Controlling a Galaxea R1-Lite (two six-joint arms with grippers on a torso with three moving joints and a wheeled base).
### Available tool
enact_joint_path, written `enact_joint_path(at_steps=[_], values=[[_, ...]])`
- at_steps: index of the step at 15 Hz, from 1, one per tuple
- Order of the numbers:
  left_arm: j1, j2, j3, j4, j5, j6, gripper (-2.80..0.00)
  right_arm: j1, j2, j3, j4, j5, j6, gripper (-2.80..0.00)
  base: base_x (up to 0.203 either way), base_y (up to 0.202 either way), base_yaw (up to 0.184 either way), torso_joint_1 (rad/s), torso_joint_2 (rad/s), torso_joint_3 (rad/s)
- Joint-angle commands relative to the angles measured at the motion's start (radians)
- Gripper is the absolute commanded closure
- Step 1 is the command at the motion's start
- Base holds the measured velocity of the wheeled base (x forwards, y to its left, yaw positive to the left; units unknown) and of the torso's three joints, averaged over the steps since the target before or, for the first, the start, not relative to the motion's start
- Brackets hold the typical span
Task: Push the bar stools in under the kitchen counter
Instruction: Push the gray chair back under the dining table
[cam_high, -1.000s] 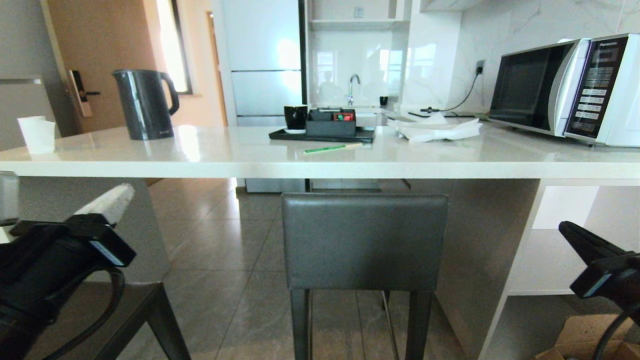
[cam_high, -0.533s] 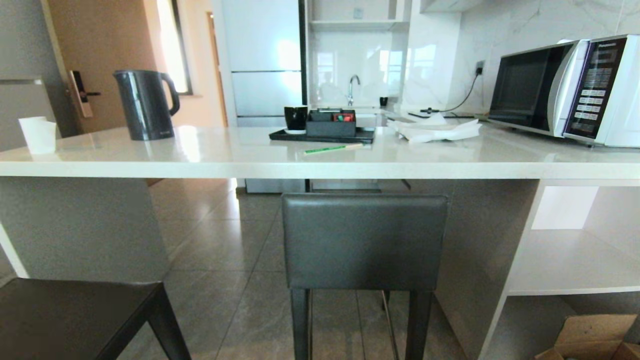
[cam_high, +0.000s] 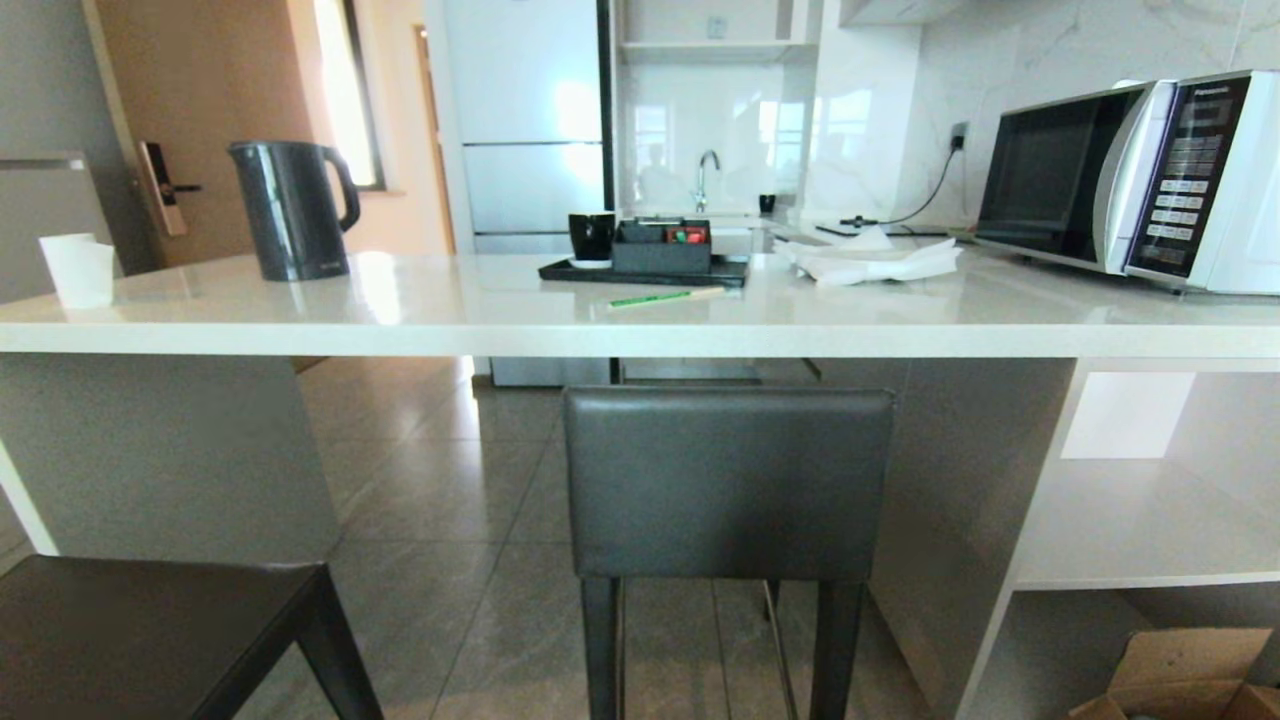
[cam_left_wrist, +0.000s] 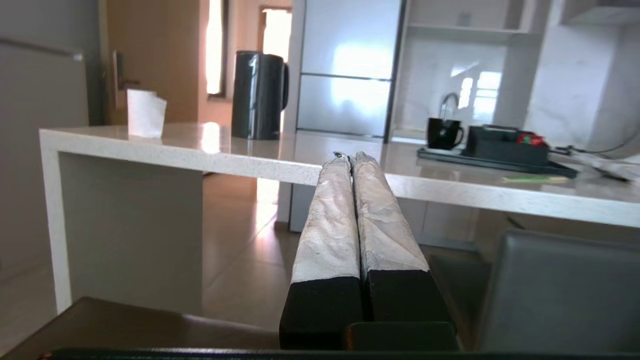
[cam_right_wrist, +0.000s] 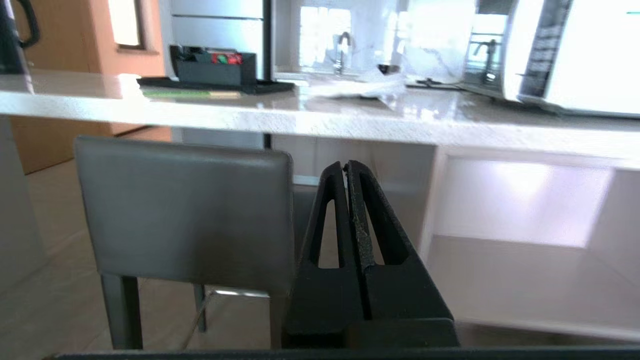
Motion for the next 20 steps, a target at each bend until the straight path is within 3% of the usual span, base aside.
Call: enact_joint_path(at_steps=[1, 3, 5, 8, 11, 15, 20], values=[[0.013, -0.114, -0.016, 0.060, -0.012, 0.001, 0.00, -0.011, -0.093, -0.006, 0.053, -0.015, -0.004, 0.00, 0.000, 0.000, 0.000, 0.000, 0.00, 0.000], [0.043, -0.187, -0.014, 0.136, -0.076, 0.001, 0.00, -0.014, -0.093, -0.020, 0.029, -0.034, -0.018, 0.00, 0.000, 0.000, 0.000, 0.000, 0.00, 0.000], [0.060, -0.271, -0.037, 0.307, -0.177, 0.001, 0.00, -0.019, -0.093, -0.057, 0.042, -0.031, -0.050, 0.00, 0.000, 0.000, 0.000, 0.000, 0.00, 0.000], [0.065, -0.373, -0.021, 0.453, -0.217, 0.003, 0.00, -0.089, -0.151, -0.109, 0.162, 0.021, -0.052, 0.00, 0.000, 0.000, 0.000, 0.000, 0.00, 0.000], [0.065, -0.376, 0.042, 0.465, -0.220, 0.004, 0.00, -0.095, -0.244, -0.078, 0.243, 0.082, -0.053, 0.00, 0.000, 0.000, 0.000, 0.000, 0.00, 0.000], [0.063, -0.376, 0.188, 0.464, -0.217, 0.005, 0.00, -0.094, -0.363, 0.070, 0.359, 0.123, -0.052, 0.00, 0.000, 0.000, 0.000, 0.000, 0.00, 0.000], [0.064, -0.376, 0.340, 0.456, -0.217, 0.025, 0.00, -0.093, -0.363, 0.322, 0.294, 0.140, -0.046, 0.00, 0.000, 0.000, 0.000, 0.000, 0.00, 0.000]])
